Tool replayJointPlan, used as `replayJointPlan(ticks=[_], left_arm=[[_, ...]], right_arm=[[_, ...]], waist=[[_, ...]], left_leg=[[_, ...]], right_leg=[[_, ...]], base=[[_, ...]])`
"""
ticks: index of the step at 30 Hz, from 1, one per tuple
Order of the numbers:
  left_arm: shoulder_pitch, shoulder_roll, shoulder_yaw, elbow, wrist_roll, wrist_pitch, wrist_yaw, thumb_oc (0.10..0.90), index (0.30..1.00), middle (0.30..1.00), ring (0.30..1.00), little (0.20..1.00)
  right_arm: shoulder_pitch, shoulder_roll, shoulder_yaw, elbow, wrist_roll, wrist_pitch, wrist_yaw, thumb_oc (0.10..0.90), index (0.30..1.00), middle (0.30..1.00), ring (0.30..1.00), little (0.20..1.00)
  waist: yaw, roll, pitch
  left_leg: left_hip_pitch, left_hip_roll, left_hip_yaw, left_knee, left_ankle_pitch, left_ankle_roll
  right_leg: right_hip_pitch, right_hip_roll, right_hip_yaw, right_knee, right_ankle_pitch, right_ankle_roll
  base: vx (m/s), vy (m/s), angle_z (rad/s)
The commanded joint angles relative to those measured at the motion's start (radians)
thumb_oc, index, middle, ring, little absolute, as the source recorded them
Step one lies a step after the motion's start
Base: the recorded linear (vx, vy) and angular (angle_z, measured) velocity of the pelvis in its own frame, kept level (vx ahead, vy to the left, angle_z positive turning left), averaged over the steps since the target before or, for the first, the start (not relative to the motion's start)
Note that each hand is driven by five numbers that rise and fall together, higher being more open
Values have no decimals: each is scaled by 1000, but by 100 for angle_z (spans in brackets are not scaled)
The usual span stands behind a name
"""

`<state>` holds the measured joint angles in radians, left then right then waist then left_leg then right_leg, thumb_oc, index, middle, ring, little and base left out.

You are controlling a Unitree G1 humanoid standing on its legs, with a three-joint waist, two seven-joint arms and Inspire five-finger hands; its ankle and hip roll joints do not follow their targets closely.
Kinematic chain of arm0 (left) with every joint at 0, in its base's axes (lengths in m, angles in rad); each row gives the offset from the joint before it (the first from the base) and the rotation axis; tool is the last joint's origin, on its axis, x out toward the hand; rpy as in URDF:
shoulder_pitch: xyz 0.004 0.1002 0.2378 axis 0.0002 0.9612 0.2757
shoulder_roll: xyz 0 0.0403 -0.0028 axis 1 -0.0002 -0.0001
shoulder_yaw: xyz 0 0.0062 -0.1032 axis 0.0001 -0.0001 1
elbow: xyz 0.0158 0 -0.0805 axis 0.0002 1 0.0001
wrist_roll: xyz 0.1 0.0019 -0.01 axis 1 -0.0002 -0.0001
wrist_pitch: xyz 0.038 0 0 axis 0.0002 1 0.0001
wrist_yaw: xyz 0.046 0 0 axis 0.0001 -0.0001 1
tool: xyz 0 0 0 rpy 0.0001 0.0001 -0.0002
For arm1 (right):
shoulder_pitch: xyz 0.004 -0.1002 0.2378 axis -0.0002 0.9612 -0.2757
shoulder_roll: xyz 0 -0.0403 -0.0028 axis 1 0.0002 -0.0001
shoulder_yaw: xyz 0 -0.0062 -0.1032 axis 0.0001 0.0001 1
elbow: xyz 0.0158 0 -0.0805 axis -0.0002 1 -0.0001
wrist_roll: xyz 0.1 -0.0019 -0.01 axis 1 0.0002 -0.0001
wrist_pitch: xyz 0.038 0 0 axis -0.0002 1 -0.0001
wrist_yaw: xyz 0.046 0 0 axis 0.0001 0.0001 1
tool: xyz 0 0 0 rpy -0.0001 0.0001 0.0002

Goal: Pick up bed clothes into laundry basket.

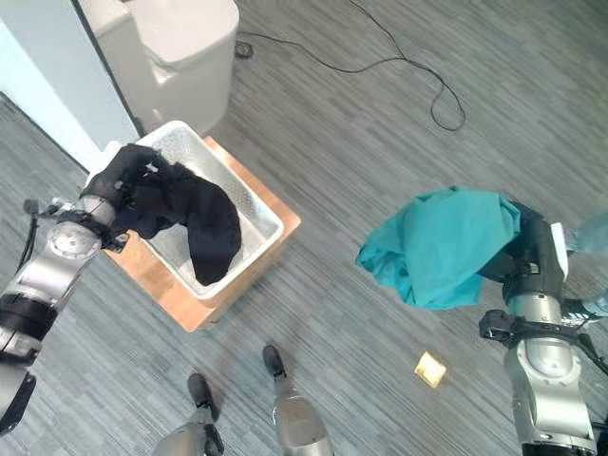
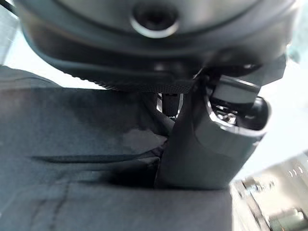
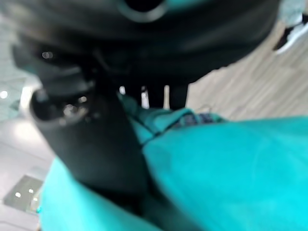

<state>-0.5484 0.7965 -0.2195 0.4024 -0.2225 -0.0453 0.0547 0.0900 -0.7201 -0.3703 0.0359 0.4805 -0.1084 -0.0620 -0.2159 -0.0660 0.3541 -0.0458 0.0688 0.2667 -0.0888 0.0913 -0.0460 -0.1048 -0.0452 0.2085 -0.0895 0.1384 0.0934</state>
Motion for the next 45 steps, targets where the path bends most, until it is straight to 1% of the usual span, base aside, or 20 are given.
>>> replayJointPlan(ticks=[1, 3, 4, 5, 7, 11, 16, 21, 23, 24, 27, 28, 32, 33, 34, 35, 39, 40, 44, 45], left_arm=[[4, 65, 110, -72, -87, -125, 16, 400, 300, 300, 300, 300], [11, 66, 116, -76, -87, -124, 15, 400, 300, 300, 300, 300], [38, 77, 116, -85, -98, -122, 1, 400, 300, 300, 300, 300], [40, 77, 118, -85, -99, -122, 0, 400, 300, 300, 300, 300], [36, 77, 94, -95, -113, -125, -13, 400, 300, 300, 300, 300], [2, 61, 57, -80, -121, -125, -22, 400, 300, 300, 300, 300], [-68, 29, 3, -44, -118, -122, -22, 400, 300, 300, 300, 300], [-174, 19, -68, 2, -95, -121, -22, 400, 300, 300, 300, 300], [-255, 14, -127, 30, -79, -119, -26, 400, 300, 300, 300, 300], [-262, 13, -132, 34, -79, -120, -26, 400, 300, 300, 300, 300], [-347, 13, -196, 60, -67, -116, -35, 400, 300, 300, 300, 300], [-408, 21, -233, 78, -54, -115, -37, 400, 300, 300, 300, 300], [-478, 31, -272, 115, -45, -120, -28, 400, 300, 300, 300, 300], [-525, 47, -293, 146, -25, -122, -13, 400, 300, 300, 300, 300], [-534, 46, -300, 153, -26, -124, -12, 400, 300, 300, 300, 300], [-576, 63, -311, 196, -13, -123, 9, 400, 300, 300, 300, 300], [-603, 61, -296, 289, -63, -124, 26, 400, 300, 300, 300, 300], [-607, 68, -292, 313, -48, -116, 35, 400, 300, 300, 300, 300], [-603, 72, -281, 313, -24, -111, 44, 400, 300, 300, 300, 300], [-575, 63, -254, 297, -9, -110, 55, 400, 300, 300, 300, 300]], right_arm=[[-24, -84, -176, 11, 17, -78, -33, 400, 300, 300, 300, 300], [-26, -85, -172, 10, 17, -78, -33, 400, 300, 300, 300, 300], [-39, -84, -166, 20, 20, -79, -34, 400, 300, 300, 300, 300], [-40, -85, -164, 21, 20, -79, -34, 400, 300, 300, 300, 300], [-60, -92, -147, 33, 15, -74, -35, 400, 300, 300, 300, 300], [-72, -96, -139, 37, 10, -71, -35, 400, 300, 300, 300, 300], [-78, -96, -151, 36, 10, -79, -48, 400, 300, 300, 300, 300], [-84, -94, -152, 39, 16, -89, -59, 400, 300, 300, 300, 300], [-88, -88, -144, 39, 16, -92, -64, 400, 300, 300, 300, 300], [-87, -86, -147, 40, 16, -92, -64, 400, 300, 300, 300, 300], [-86, -85, -152, 42, 11, -93, -74, 400, 300, 300, 300, 300], [-85, -97, -157, 44, 11, -95, -80, 400, 300, 300, 300, 300], [-84, -104, -168, 47, 14, -98, -82, 400, 300, 300, 300, 300], [-82, -111, -170, 48, 20, -104, -84, 400, 300, 300, 300, 300], [-83, -109, -172, 50, 20, -105, -83, 400, 300, 300, 300, 300], [-82, -118, -169, 45, 25, -108, -84, 400, 300, 300, 300, 300], [-72, -109, -172, 35, 37, -109, -84, 400, 300, 300, 300, 300], [-64, -103, -175, 30, 35, -107, -86, 400, 300, 300, 300, 300], [-54, -92, -184, 21, 31, -106, -89, 400, 300, 300, 300, 300], [-44, -79, -196, 19, 26, -110, -94, 400, 300, 300, 300, 300]], waist=[[19, 21, -119], [16, 22, -119], [20, 37, -128], [18, 37, -129], [15, 55, -139], [8, 62, -145], [-2, 65, -150], [-13, 67, -148], [-19, 69, -149], [-17, 67, -148], [-22, 68, -145], [-27, 70, -144], [-30, 69, -139], [-35, 71, -138], [-33, 69, -136], [-41, 70, -132], [-51, 65, -123], [-54, 64, -122], [-53, 63, -119], [-50, 61, -118]], left_leg=[[78, 28, 6, 2, -91, -58], [79, 28, 7, 2, -92, -58], [85, 26, 6, 2, -90, -59], [85, 26, 6, 2, -91, -59], [91, 23, 1, 2, -90, -60], [96, 23, -2, 2, -89, -60], [104, 25, -1, 2, -89, -61], [107, 26, -1, 2, -88, -62], [108, 25, -3, 2, -89, -60], [108, 25, -4, 2, -89, -60], [111, 24, -3, 2, -88, -60], [112, 24, -1, 2, -88, -61], [111, 24, -1, 2, -87, -61], [109, 24, 1, 2, -86, -62], [109, 24, 1, 2, -86, -62], [104, 25, 3, 2, -83, -63], [95, 28, 11, 2, -82, -64], [91, 29, 16, 2, -81, -64], [87, 30, 20, 2, -80, -64], [85, 28, 19, 2, -82, -63]], right_leg=[[6, -70, -28, 48, -82, 83], [8, -70, -27, 48, -82, 82], [16, -73, -28, 49, -86, 82], [17, -72, -28, 49, -86, 82], [26, -76, -35, 50, -91, 81], [36, -77, -40, 50, -94, 81], [47, -75, -42, 45, -97, 79], [51, -74, -42, 46, -99, 80], [53, -74, -42, 45, -100, 81], [54, -74, -42, 45, -100, 81], [56, -74, -43, 45, -101, 83], [56, -76, -44, 44, -100, 86], [54, -76, -45, 44, -100, 89], [49, -75, -43, 44, -99, 90], [48, -75, -43, 45, -99, 90], [43, -74, -40, 44, -97, 92], [24, -71, -34, 48, -92, 94], [15, -69, -30, 51, -91, 94], [7, -68, -26, 54, -90, 94], [5, -67, -27, 53, -91, 94]], base=[[31, -30, 11], [16, -18, 8], [10, -20, 5], [7, -35, 2], [-1, -19, 0], [0, 0, 0], [0, 0, 0], [0, 0, 0], [0, 0, 0], [0, 0, 0], [0, 0, 0], [0, 0, 0], [0, 0, 0], [0, 0, 0], [0, 0, 0], [0, 0, 0], [0, 1, -4], [17, 0, -3], [12, 3, -1], [0, 0, 0]])
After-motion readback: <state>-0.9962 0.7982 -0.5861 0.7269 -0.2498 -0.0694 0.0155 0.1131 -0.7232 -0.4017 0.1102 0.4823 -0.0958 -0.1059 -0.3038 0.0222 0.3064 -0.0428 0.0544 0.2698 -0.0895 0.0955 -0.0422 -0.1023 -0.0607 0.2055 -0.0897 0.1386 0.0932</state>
